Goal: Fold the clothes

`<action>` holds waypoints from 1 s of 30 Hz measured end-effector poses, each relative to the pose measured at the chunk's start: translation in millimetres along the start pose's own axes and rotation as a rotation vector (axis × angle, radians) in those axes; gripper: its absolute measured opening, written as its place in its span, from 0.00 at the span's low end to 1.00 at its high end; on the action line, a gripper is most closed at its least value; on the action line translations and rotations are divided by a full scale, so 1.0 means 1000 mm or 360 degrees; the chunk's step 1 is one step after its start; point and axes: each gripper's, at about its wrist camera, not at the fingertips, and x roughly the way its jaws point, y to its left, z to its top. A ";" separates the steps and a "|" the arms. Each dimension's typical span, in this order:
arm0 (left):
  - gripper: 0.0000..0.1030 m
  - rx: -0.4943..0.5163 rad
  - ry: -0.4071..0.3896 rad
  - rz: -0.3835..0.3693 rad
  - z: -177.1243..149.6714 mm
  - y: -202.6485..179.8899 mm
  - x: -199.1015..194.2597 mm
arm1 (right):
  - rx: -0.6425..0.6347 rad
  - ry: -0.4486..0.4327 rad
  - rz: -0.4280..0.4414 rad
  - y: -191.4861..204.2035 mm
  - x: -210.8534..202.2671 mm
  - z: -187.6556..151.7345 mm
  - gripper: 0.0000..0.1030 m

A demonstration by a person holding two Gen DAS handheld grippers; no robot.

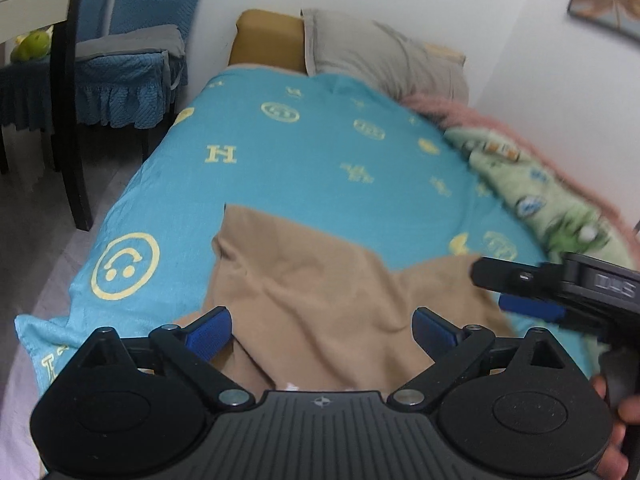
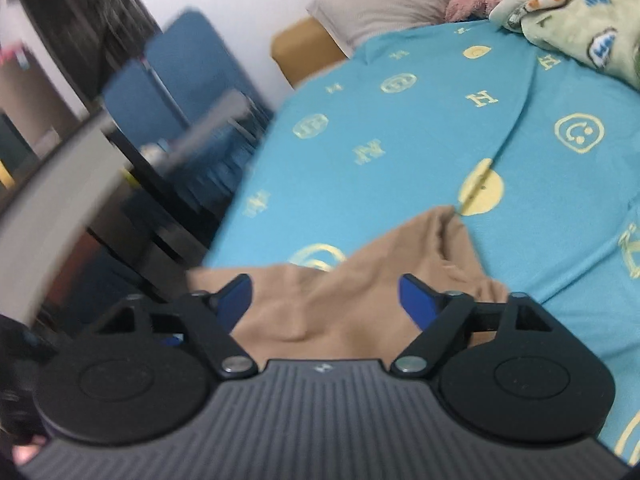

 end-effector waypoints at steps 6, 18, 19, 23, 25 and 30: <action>0.93 0.0041 0.0067 0.0064 -0.007 0.003 0.023 | -0.0207 0.0114 -0.0166 -0.009 0.044 -0.014 0.73; 0.92 0.0134 0.0026 0.0074 -0.019 -0.016 -0.034 | -0.0225 0.0088 -0.0238 0.013 -0.002 -0.021 0.74; 0.92 0.0138 0.0027 0.0073 -0.022 -0.018 -0.039 | -0.0221 0.0080 -0.0229 0.016 -0.011 -0.022 0.74; 0.92 0.0137 0.0104 0.0111 -0.038 -0.021 -0.048 | -0.0259 0.0043 -0.0245 0.027 -0.043 -0.030 0.74; 0.92 0.0155 0.0166 0.0170 -0.046 -0.022 -0.044 | -0.0275 0.0030 -0.0260 0.031 -0.057 -0.037 0.74; 0.92 0.0149 0.0223 0.0215 -0.054 -0.020 -0.040 | -0.0220 0.0157 -0.0357 0.027 -0.050 -0.057 0.74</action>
